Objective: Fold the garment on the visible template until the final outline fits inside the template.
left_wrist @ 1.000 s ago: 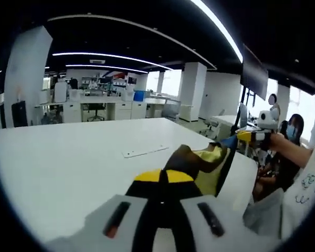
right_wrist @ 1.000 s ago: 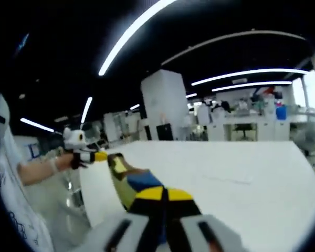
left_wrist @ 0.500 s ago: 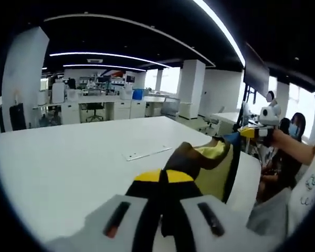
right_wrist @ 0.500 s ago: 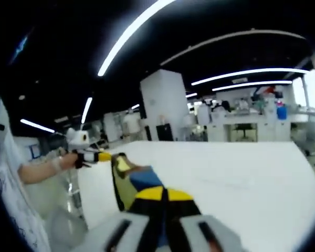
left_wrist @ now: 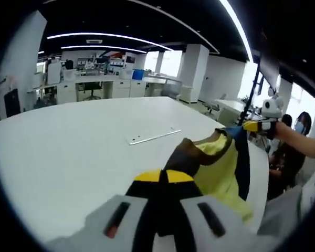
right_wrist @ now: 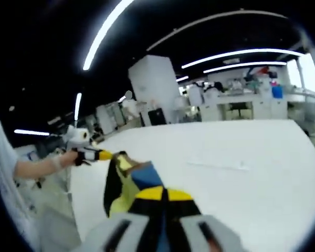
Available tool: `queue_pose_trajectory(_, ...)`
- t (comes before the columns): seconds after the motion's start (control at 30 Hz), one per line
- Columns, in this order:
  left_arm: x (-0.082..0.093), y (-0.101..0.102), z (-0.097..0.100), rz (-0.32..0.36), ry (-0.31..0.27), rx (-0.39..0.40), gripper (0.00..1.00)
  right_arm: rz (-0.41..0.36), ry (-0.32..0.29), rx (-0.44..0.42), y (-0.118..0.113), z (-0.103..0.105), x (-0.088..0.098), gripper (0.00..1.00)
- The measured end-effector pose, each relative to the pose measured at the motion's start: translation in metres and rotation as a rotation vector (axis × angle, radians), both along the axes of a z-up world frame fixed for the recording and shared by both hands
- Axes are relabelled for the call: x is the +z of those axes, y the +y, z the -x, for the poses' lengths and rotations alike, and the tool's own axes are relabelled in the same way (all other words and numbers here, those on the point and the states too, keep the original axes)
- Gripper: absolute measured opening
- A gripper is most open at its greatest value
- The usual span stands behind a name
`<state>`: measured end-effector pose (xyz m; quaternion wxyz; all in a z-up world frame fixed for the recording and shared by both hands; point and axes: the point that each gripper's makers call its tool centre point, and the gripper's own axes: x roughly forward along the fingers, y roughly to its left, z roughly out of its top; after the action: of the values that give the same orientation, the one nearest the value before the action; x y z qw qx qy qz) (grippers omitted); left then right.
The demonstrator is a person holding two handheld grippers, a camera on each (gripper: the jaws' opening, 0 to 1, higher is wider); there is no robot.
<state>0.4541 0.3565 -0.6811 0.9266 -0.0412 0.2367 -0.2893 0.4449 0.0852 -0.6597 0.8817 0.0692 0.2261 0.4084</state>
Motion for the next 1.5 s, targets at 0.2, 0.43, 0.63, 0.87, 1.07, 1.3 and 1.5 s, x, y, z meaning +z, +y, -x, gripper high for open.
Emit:
queue_pose_trajectory(0.2, -0.039, -0.001, -0.03, -0.013, 0.067, 0.007, 0.0, 0.017, 0.061, -0.017, 0.001, -0.037, -0.036, 0.0)
queue_pose_trajectory(0.43, -0.085, -0.007, -0.053, -0.026, 0.141, 0.012, 0.0, 0.072, 0.141, -0.044, -0.005, -0.069, -0.087, 0.0)
queue_pose_trajectory(0.63, -0.113, -0.009, -0.075, -0.048, 0.187, 0.019, 0.0, 0.087, 0.18, -0.077, -0.008, -0.084, -0.114, 0.0)
queue_pose_trajectory(0.87, -0.145, -0.015, -0.095, -0.059, 0.241, 0.032, 0.0, 0.127, 0.234, -0.108, -0.014, -0.096, -0.148, 0.0)
queue_pose_trajectory(1.07, -0.16, -0.014, -0.102, -0.076, 0.266, 0.045, 0.0, 0.141, 0.254, -0.127, -0.016, -0.106, -0.164, 0.0)
queue_pose_trajectory(1.3, -0.157, -0.014, -0.111, -0.069, 0.247, 0.051, 0.0, 0.158, 0.249, -0.139, -0.018, -0.113, -0.168, 0.0)
queue_pose_trajectory(1.5, -0.157, -0.018, -0.119, -0.065, 0.218, 0.066, 0.0, 0.179, 0.221, -0.161, -0.023, -0.125, -0.171, 0.0)
